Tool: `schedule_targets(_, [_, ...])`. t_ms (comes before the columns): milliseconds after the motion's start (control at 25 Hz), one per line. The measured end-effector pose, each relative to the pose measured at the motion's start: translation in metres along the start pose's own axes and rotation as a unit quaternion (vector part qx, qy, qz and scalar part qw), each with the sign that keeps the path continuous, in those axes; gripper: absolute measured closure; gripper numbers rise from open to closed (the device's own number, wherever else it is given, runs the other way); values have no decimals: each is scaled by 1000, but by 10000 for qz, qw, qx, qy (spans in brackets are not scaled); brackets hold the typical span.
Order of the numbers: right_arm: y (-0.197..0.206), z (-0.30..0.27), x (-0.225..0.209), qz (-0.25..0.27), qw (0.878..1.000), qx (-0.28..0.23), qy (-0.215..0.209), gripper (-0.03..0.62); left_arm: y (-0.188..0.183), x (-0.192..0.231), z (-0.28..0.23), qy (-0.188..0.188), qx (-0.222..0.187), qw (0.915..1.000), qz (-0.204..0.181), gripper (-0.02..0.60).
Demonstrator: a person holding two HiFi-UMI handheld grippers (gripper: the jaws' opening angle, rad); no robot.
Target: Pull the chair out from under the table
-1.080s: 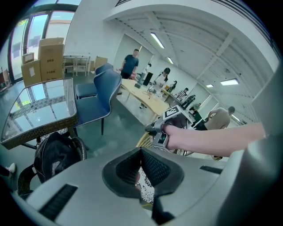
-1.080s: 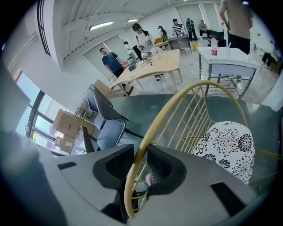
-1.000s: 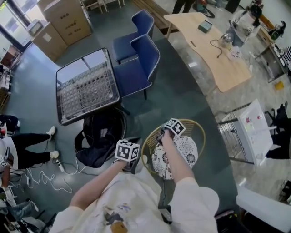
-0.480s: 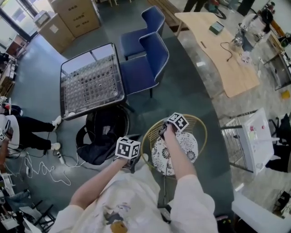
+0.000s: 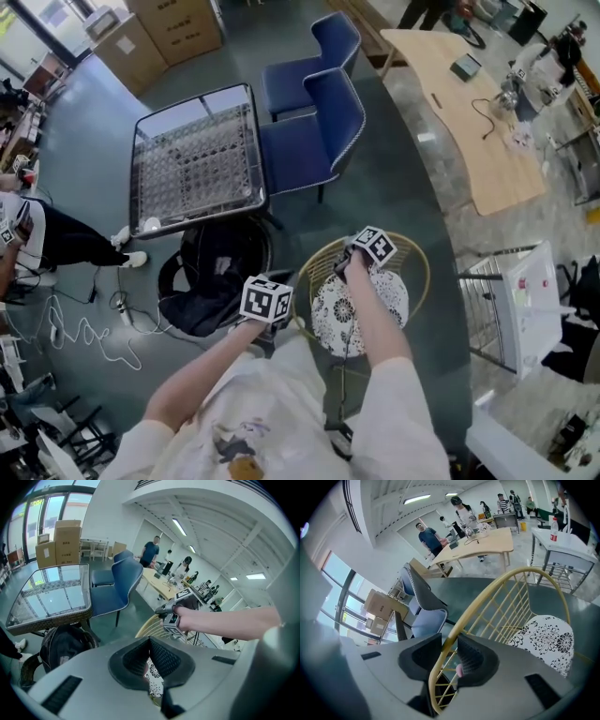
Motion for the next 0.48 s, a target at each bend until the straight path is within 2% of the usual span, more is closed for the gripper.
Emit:
schedule_targets(200, [-11, -17, 18, 86, 9998, 54, -157, 499, -9, 9, 1, -67, -67, 9999, 106, 580])
schedule_targets(480, [-14, -23, 28, 92, 9998, 8, -164, 496, -10, 14, 6, -84, -60, 9998, 169, 580])
Point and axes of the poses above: the fingertips, and each gripper's own axes: z backward along the fingers, x to its left, y out of its underside, the point moved 9 cm from there along z, backward along the fingers, and after that the axes turned 9 degrees about -x, right-handed, at the moved point
